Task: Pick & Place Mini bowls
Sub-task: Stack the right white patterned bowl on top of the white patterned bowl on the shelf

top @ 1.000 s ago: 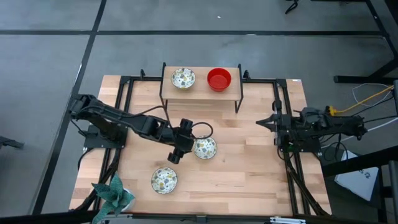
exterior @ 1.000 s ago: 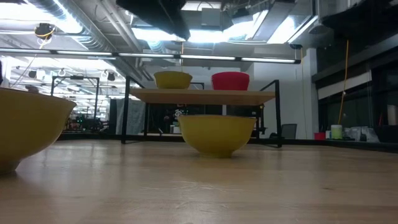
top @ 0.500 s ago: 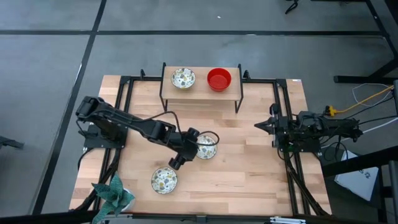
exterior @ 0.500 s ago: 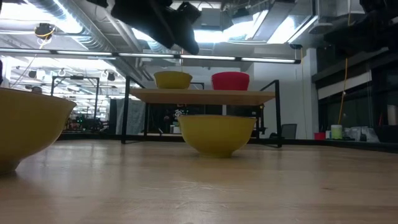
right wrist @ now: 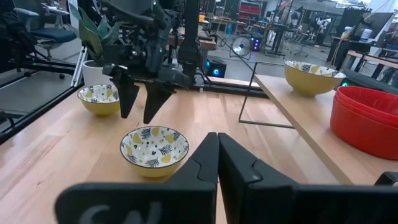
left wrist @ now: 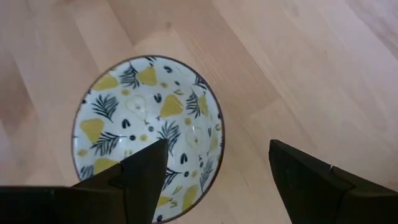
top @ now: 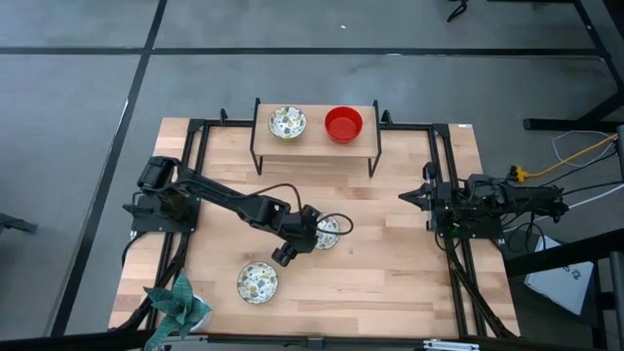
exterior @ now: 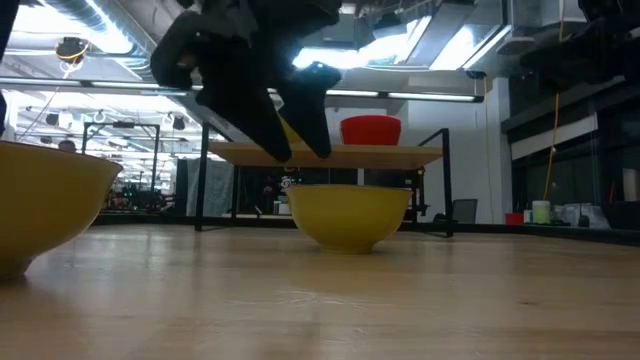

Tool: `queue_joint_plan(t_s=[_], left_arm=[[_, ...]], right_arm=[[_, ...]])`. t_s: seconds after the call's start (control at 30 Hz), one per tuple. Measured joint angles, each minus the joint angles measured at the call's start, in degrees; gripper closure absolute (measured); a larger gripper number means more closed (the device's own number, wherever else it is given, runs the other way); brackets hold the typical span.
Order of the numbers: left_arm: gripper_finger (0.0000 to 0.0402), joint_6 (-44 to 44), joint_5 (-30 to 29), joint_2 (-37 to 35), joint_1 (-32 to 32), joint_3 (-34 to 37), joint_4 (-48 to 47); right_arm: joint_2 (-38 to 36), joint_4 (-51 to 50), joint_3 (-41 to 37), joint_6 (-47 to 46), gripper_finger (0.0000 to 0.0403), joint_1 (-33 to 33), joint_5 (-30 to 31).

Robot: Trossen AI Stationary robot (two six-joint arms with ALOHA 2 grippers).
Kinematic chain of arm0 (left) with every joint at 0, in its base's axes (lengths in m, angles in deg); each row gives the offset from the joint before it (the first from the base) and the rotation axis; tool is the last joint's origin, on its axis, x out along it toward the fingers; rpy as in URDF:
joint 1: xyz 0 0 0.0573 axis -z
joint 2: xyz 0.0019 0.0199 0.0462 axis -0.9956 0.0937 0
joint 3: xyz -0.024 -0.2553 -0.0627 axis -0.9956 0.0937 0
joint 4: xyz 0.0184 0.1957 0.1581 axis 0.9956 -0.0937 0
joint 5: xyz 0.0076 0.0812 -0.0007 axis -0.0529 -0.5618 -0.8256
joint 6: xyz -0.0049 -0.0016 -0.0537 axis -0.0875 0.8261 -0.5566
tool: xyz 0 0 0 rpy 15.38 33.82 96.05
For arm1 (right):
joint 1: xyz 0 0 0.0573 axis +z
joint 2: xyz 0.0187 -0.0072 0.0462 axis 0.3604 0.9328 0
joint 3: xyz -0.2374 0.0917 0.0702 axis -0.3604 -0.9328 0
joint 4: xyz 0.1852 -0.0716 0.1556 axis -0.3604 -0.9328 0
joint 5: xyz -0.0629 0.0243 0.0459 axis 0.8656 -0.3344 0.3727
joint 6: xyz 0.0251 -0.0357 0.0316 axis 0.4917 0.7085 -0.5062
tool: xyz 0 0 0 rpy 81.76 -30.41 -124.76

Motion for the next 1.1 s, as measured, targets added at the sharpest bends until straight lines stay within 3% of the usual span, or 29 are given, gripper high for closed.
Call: queue_joint_plan(t_s=[0.7,1.1], left_arm=[[0.0132,-0.46,-4.44,4.73,-0.37,0.00,0.01],[0.0196,0.98,-4.63,4.72,-0.44,0.00,-0.06]], right_arm=[[0.01,-0.31,0.00,0.01,0.0397,0.01,0.06],[0.01,-0.52,0.00,0.01,0.0397,0.02,0.07]])
